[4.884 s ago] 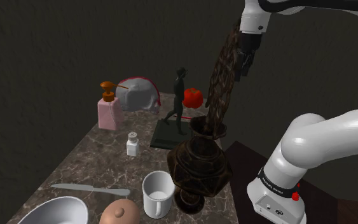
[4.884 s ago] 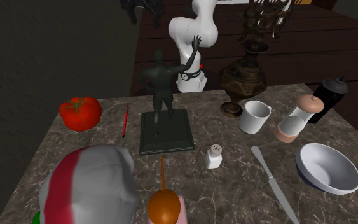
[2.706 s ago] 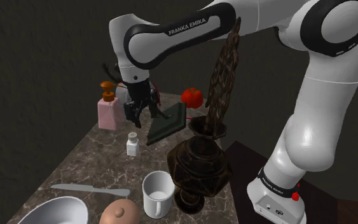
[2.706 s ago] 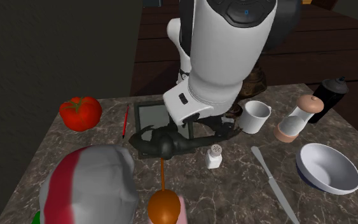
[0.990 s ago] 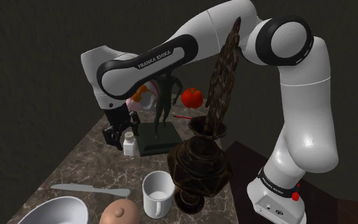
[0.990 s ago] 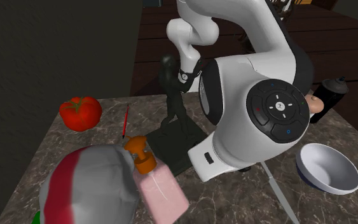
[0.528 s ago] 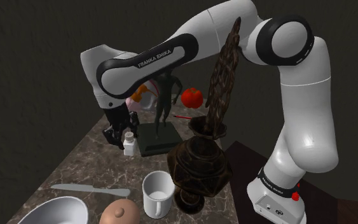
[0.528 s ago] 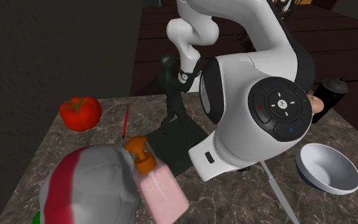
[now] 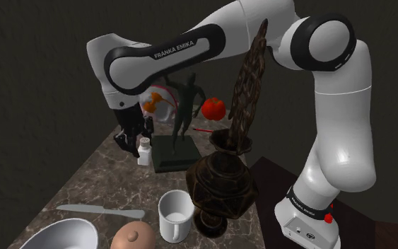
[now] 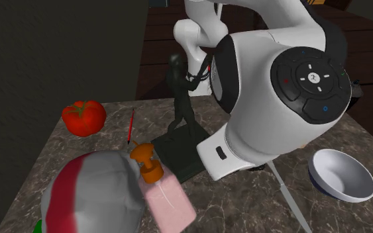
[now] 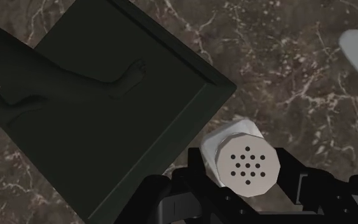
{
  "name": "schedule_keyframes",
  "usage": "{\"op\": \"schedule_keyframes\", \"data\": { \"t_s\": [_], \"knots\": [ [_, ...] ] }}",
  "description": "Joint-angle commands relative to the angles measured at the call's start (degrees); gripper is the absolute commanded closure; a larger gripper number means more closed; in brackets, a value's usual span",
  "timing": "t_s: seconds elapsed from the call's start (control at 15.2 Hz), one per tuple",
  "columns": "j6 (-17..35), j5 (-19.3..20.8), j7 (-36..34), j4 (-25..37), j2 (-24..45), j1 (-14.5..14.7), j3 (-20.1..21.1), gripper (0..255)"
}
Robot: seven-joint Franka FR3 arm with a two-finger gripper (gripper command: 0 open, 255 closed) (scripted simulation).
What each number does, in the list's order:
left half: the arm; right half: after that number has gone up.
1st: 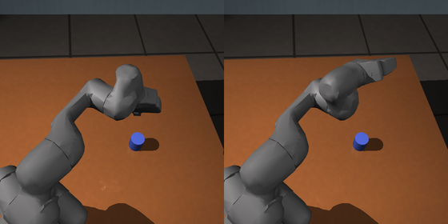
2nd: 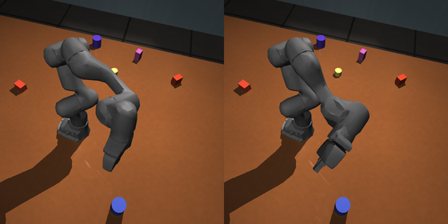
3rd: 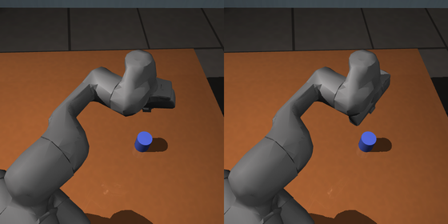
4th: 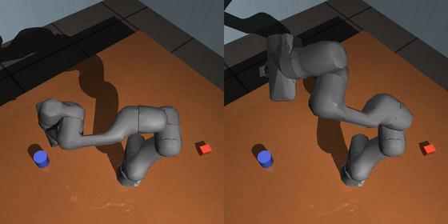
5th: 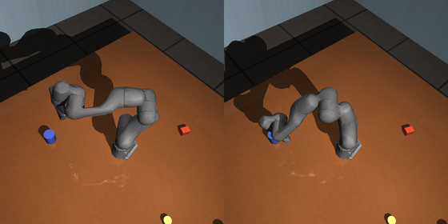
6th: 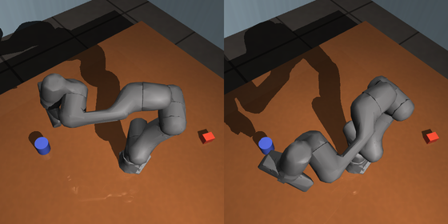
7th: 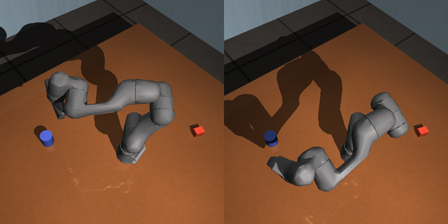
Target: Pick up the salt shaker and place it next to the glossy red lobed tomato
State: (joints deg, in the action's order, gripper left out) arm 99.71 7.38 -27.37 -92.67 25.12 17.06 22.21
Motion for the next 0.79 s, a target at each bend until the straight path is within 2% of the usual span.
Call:
{"op": "schedule_keyframes", "data": {
  "t_s": [0.0,0.73],
  "knots": [
    [-1.3,-0.2,0.1,0.7,-0.6,0.0,0.1,255],
    [-8.8,-1.0,0.5,6.5,-2.5,0.1,0.5,255]
  ]
}}
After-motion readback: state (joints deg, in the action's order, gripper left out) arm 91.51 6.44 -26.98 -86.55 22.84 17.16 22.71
